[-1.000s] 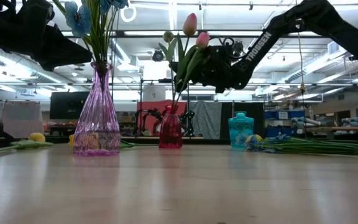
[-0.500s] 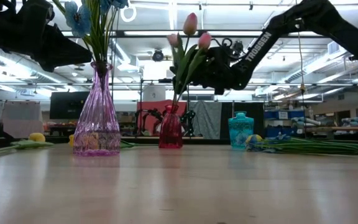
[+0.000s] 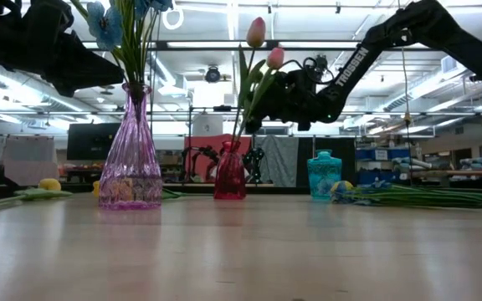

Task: Sort flowers into vase by color
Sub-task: Put the pink flower into the red vase, then put the yellow flower into the blue vase

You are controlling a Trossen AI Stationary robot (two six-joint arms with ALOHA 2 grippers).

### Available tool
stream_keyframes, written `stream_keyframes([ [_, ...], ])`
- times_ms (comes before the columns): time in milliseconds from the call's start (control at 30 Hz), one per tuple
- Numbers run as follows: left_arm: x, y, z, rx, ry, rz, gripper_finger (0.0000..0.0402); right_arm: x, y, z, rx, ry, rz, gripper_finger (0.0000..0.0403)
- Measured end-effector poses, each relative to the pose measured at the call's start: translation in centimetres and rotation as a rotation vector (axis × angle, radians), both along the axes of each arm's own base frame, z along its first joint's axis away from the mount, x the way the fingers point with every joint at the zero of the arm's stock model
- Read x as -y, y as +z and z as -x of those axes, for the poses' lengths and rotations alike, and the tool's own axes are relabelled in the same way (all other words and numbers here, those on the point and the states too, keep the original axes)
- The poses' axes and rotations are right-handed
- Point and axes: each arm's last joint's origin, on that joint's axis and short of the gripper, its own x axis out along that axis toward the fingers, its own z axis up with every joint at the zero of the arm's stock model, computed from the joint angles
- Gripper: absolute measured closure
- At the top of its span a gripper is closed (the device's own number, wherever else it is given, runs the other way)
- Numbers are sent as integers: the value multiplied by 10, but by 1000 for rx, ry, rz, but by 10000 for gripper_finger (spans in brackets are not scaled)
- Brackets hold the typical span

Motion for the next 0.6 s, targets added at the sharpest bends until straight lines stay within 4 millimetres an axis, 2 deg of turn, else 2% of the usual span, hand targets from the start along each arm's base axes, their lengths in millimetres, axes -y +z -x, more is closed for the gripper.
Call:
stream_keyframes([
  [333,0,0,0,0,0,0,259,10,1,12,-66,53,-55,283],
  [600,0,0,0,6,1,13,259,35,4,38,-65,-7,-51,283],
])
